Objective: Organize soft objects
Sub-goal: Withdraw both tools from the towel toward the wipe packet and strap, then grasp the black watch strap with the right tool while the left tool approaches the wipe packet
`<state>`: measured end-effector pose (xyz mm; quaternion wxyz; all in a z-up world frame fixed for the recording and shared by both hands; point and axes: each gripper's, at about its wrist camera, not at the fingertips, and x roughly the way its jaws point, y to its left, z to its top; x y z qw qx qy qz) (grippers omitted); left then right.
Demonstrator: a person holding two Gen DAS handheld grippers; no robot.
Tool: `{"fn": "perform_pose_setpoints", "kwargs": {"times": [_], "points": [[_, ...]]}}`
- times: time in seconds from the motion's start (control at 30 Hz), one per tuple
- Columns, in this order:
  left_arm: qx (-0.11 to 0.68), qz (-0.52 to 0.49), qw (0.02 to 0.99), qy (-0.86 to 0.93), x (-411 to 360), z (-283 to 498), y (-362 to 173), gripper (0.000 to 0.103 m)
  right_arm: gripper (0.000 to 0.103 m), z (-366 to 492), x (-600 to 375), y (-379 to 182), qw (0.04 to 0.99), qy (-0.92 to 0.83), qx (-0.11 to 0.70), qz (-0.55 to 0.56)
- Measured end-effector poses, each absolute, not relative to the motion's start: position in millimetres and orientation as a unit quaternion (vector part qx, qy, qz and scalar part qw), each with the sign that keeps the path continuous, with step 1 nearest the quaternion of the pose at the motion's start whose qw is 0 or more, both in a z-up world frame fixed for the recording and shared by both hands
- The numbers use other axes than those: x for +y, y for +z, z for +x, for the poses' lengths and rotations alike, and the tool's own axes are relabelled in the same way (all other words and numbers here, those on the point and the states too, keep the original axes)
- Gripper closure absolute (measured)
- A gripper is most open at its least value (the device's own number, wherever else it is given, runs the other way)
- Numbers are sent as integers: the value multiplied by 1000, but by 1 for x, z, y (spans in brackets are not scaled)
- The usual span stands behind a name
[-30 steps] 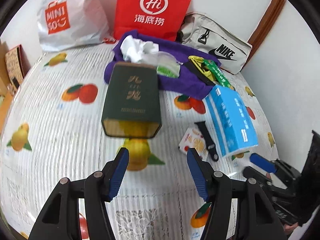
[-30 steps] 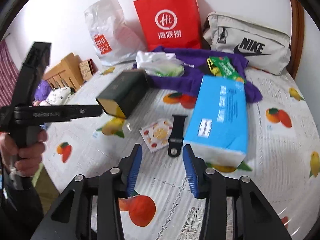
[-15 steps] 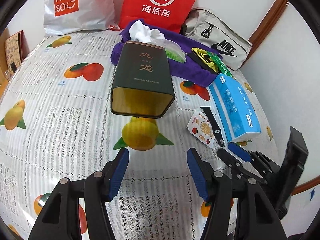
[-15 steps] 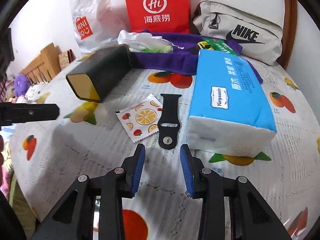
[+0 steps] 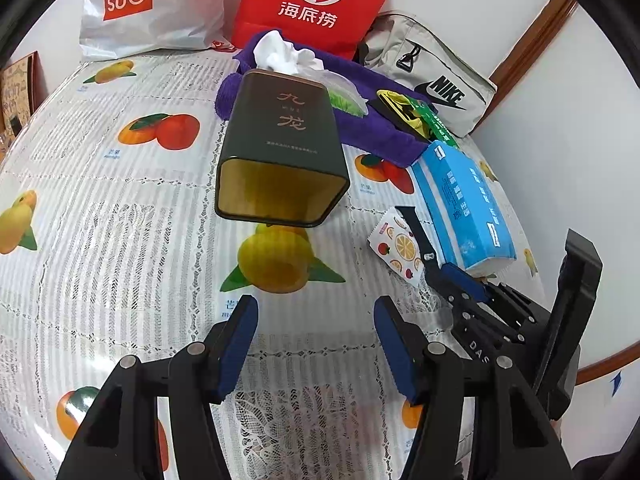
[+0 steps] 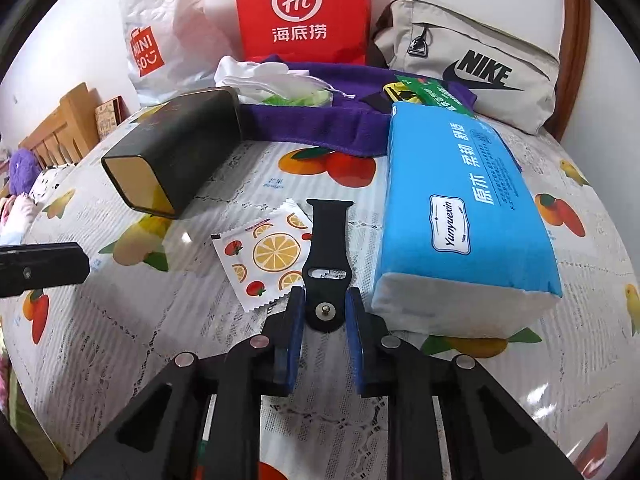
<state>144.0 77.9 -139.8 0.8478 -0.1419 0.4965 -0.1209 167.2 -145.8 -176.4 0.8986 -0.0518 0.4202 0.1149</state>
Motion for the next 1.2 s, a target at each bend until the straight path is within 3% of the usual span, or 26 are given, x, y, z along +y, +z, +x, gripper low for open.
{"fn": "perform_pose_setpoints", "kwargs": {"times": [0.7,0.83,1.0,1.03,1.1,1.2], "points": [[504,-143,845,-110,77,124,-149,45,82,91,-169,-170,875,174,451,-37],[505,-138,845,-107,77,121,-150,45,68,102,-170,-171,878,184,441,-20],[507,-138,845,-103,77,121,-150,45,65,124,-160,-176,884,175,433,-24],[508,-138,844,-102,78,122,-151,45,65,126,-156,-176,884,173,432,-32],[509,-137,844,-100,78,123,-152,45,81,128,-149,-177,887,160,428,-60],[510,-137,843,-100,78,124,-153,45,82,127,-151,-177,885,161,432,-61]]}}
